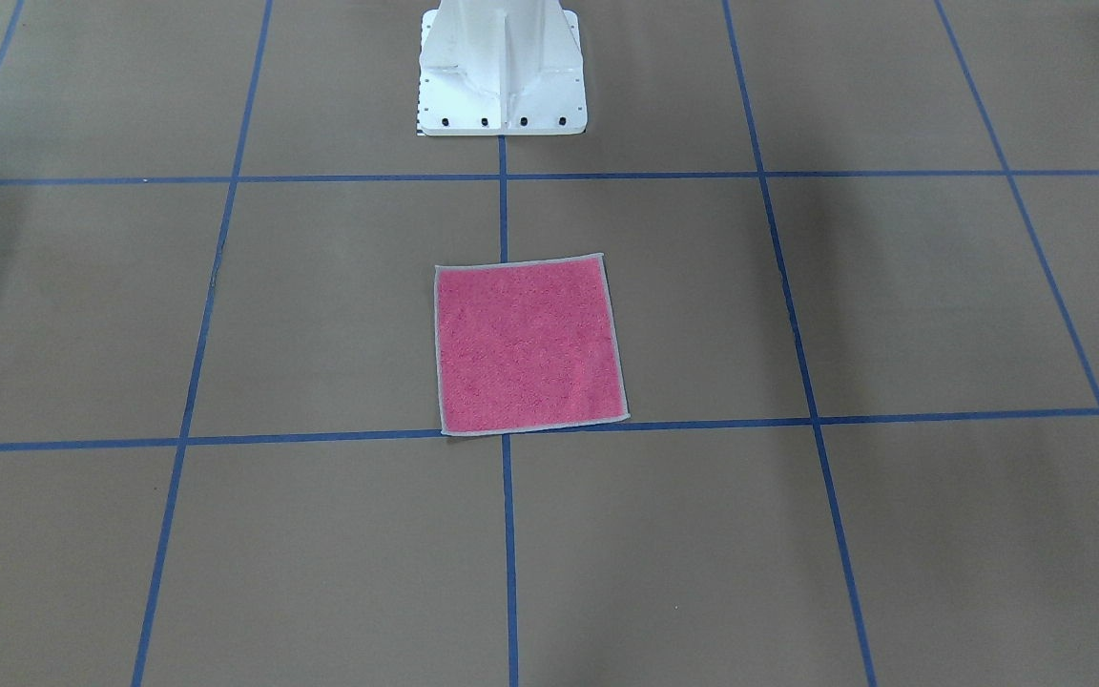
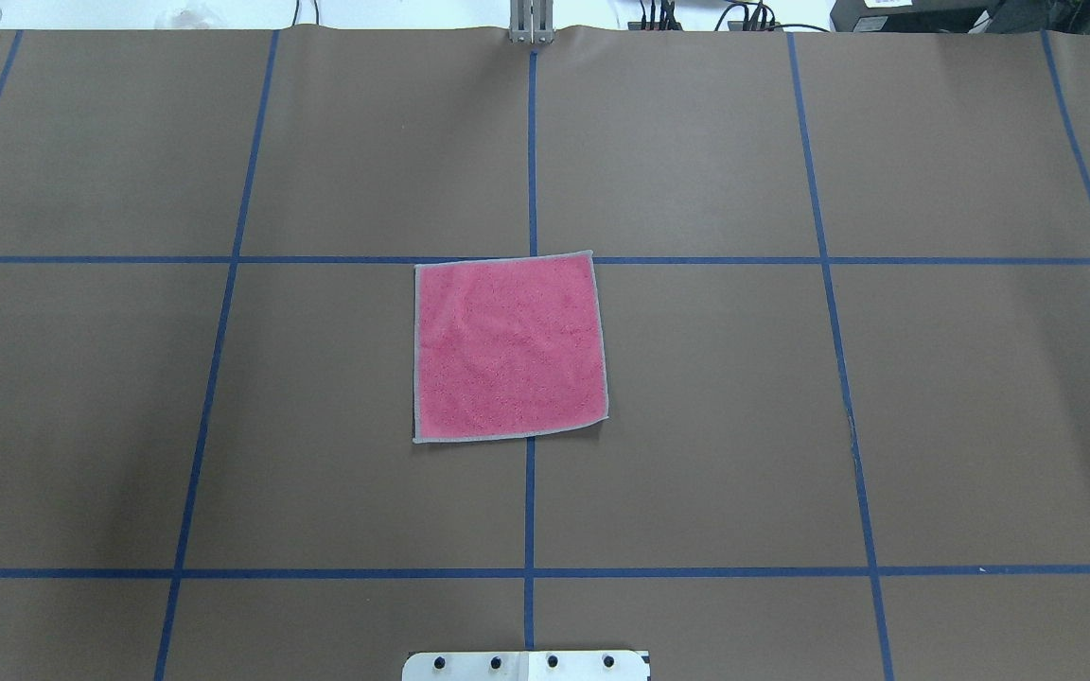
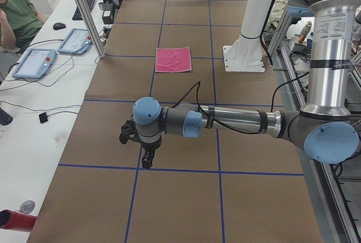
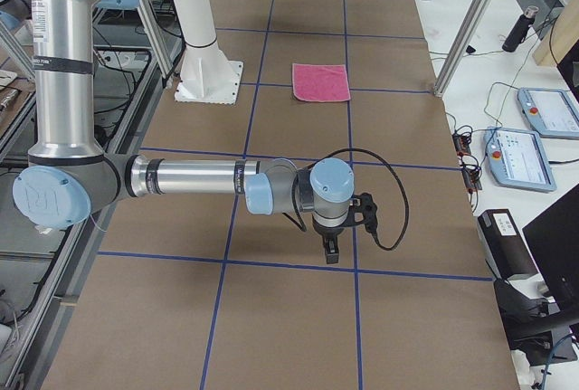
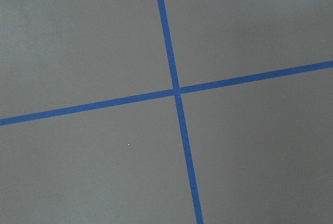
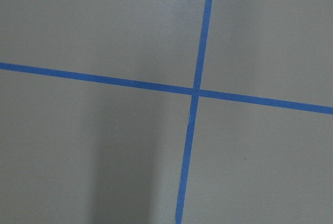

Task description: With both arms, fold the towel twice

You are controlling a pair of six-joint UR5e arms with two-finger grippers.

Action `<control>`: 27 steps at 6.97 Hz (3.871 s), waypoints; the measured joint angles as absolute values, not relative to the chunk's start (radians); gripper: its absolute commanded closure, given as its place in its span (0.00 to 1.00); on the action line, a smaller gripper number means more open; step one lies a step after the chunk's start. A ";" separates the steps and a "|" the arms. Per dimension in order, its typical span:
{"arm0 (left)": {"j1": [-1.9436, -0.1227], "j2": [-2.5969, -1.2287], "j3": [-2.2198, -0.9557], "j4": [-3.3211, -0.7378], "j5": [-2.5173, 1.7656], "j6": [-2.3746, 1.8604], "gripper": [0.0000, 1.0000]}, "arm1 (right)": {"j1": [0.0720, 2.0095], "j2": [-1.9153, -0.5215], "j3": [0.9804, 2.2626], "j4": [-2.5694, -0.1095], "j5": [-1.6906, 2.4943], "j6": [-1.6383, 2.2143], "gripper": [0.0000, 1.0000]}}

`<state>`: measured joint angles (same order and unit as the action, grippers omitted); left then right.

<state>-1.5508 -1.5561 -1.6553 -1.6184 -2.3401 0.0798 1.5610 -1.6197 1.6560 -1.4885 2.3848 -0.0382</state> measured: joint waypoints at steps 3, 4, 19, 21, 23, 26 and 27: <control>-1.551 -1.549 -1.656 -1.621 -2.343 0.080 0.00 | 1.562 -1.620 1.657 -1.488 2.379 -0.037 0.00; -1.551 -1.547 -1.655 -1.622 -2.344 0.080 0.00 | 1.562 -1.620 1.656 -1.488 2.378 -0.036 0.00; -1.039 -1.929 -1.617 -2.088 -2.339 -1.022 0.00 | 1.027 -1.225 1.685 -1.395 2.315 0.769 0.00; -0.916 -1.952 -1.628 -2.193 -2.283 -1.339 0.00 | 0.897 -1.220 1.681 -1.163 2.246 1.012 0.01; -0.730 -1.985 -1.668 -2.217 -2.106 -1.620 0.00 | 0.814 -1.214 1.678 -0.991 2.211 1.216 0.01; -0.538 -2.014 -1.687 -2.220 -1.945 -1.798 0.00 | 0.732 -1.174 1.683 -0.952 2.190 1.418 0.02; -0.505 -2.017 -1.683 -2.220 -1.936 -1.808 0.00 | 0.704 -1.161 1.682 -0.951 2.182 1.441 0.03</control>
<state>-0.5054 -2.0166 -1.6834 -2.2198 -1.9364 -1.8080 0.7038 -1.1607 1.6822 -0.9515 2.1822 1.4407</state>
